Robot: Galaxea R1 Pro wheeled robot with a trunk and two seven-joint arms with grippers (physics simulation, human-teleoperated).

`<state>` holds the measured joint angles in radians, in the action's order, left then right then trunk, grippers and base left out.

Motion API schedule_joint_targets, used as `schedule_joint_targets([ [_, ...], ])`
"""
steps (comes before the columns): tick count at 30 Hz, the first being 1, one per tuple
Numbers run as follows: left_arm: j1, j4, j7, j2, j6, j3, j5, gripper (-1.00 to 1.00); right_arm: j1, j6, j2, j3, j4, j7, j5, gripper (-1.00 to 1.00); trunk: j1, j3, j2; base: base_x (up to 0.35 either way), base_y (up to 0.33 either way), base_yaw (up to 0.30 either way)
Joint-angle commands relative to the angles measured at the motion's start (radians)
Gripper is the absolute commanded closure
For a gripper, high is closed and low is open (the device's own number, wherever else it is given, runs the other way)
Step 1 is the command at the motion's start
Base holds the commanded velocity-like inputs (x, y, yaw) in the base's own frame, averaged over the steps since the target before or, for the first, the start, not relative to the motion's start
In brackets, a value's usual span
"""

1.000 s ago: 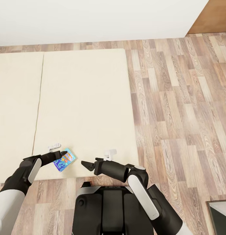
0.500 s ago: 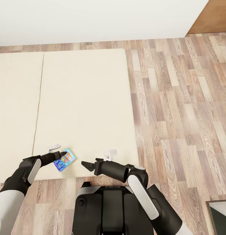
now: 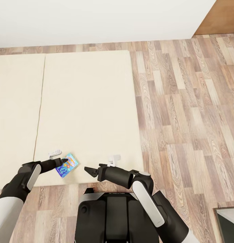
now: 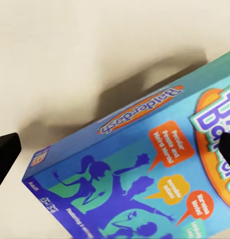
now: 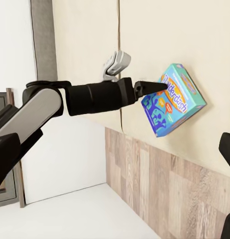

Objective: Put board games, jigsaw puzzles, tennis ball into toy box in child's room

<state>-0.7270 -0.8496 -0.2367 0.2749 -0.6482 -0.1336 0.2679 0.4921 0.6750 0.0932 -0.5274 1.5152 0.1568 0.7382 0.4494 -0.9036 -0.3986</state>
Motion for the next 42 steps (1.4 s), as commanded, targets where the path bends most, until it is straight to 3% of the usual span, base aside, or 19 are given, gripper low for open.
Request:
schedule_joint_targets([
  [1, 0.0, -0.001, 0.0, 0.0, -0.009, -0.002, -0.003, -1.0, 0.0, 0.005, 0.0, 0.0, 0.0, 0.003, -0.001, -1.0, 0.001, -0.001, -0.001, 0.0, 0.0, 0.0],
  [13, 0.0, 0.0, 0.042, -0.003, -0.014, 0.002, -0.005, -1.0, 0.0, 0.005, 0.0, 0.001, -0.001, 0.003, -0.001, -1.0, 0.001, -0.001, -0.001, 0.0, 0.0, 0.0],
  [42, 0.0, 0.0, 0.045, -0.008, -0.014, 0.006, -0.006, -1.0, 0.0, 0.005, 0.0, 0.001, -0.007, 0.003, -0.002, -1.0, 0.001, -0.001, -0.001, 0.0, -0.053, 0.0],
])
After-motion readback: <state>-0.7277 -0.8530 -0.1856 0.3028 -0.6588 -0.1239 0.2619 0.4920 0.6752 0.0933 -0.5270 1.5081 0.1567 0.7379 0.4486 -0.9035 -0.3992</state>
